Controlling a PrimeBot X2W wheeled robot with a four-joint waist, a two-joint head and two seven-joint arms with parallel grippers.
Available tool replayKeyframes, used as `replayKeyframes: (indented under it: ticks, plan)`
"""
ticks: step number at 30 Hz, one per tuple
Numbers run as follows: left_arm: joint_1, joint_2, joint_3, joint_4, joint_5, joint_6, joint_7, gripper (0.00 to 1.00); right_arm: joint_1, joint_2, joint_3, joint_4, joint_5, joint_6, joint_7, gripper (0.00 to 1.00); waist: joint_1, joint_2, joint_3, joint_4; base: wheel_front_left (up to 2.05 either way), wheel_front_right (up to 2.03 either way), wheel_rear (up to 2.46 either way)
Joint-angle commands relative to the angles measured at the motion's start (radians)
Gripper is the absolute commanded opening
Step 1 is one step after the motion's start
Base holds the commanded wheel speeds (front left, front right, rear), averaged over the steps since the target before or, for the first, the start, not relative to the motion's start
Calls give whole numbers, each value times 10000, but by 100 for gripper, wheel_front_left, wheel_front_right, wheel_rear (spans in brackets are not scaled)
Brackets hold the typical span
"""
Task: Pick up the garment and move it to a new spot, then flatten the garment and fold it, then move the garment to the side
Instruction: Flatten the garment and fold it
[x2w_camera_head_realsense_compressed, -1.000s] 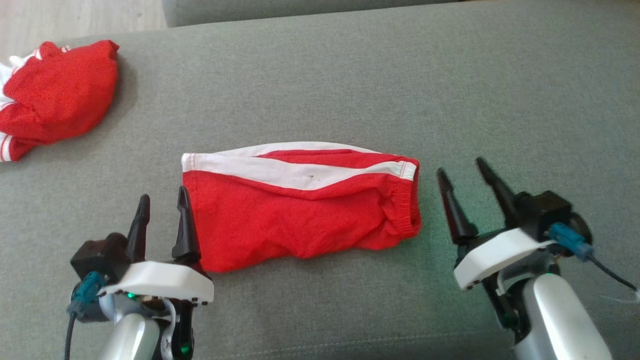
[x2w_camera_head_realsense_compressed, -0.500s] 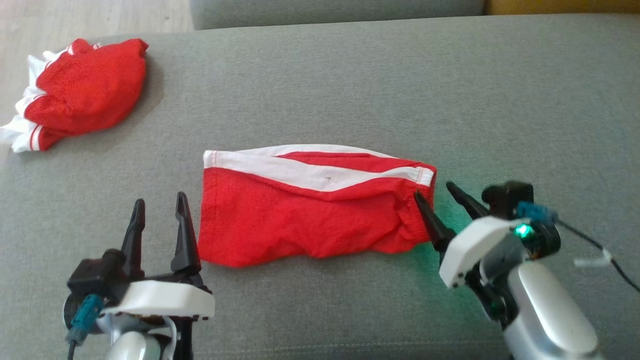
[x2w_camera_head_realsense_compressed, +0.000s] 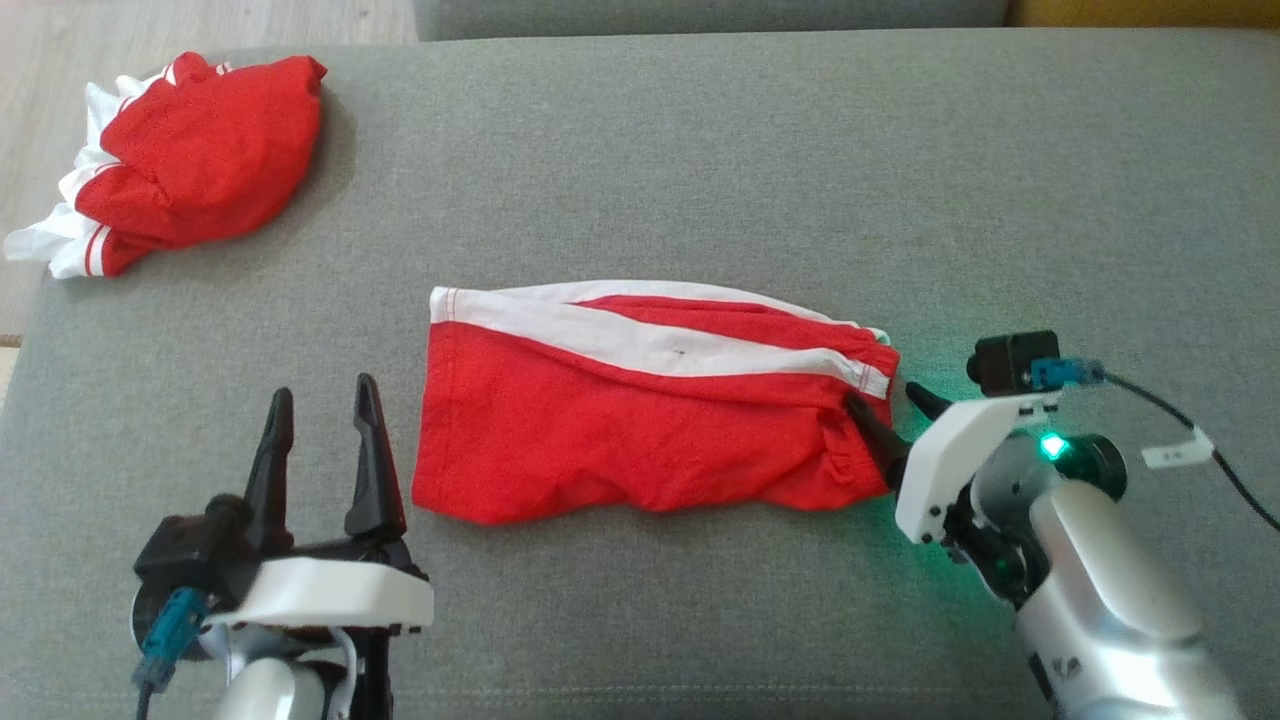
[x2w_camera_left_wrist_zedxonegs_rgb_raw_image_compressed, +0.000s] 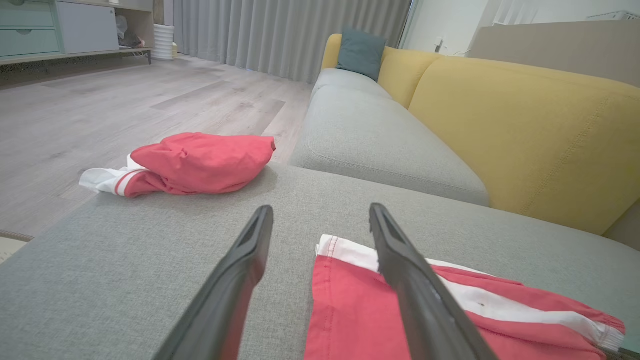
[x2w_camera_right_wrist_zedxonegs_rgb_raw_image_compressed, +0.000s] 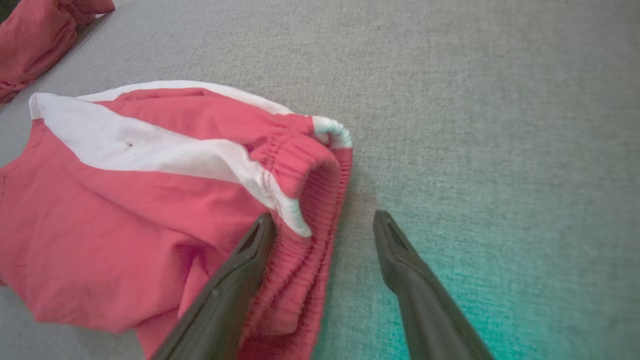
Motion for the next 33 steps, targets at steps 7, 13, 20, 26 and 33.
replayKeyframes:
  ticks: [7, 13, 20, 26, 33]
  plan:
    - [-327, -164, 623, -109, 232, -275, -123, 100, -1058, 23, 487, 568, 1232, 73, 1040, 100, 0, 0, 109, -56, 0, 0, 0]
    - [-415, -285, 741, -10, 376, -484, -123, 100, -1744, -125, 922, 1181, 2145, 73, 1840, 12, 0, 0, 185, -107, 0, 0, 0]
    - [-475, -412, 845, 9, 566, -667, -124, 100, -2465, -893, 1569, 1196, 2740, 73, 2103, 0, 0, 0, 163, -216, 0, 0, 0]
    - [-384, -538, 907, -8, 711, -785, -124, 100, -2914, -2413, 1944, 970, 2899, 73, 2382, 0, 0, 0, -28, -450, 0, 0, 0]
    - [-276, -623, 880, 85, 796, -868, -124, 100, -2990, -3046, 2365, 562, 3246, 73, 2918, 0, 0, 0, -152, -781, 0, 0, 0]
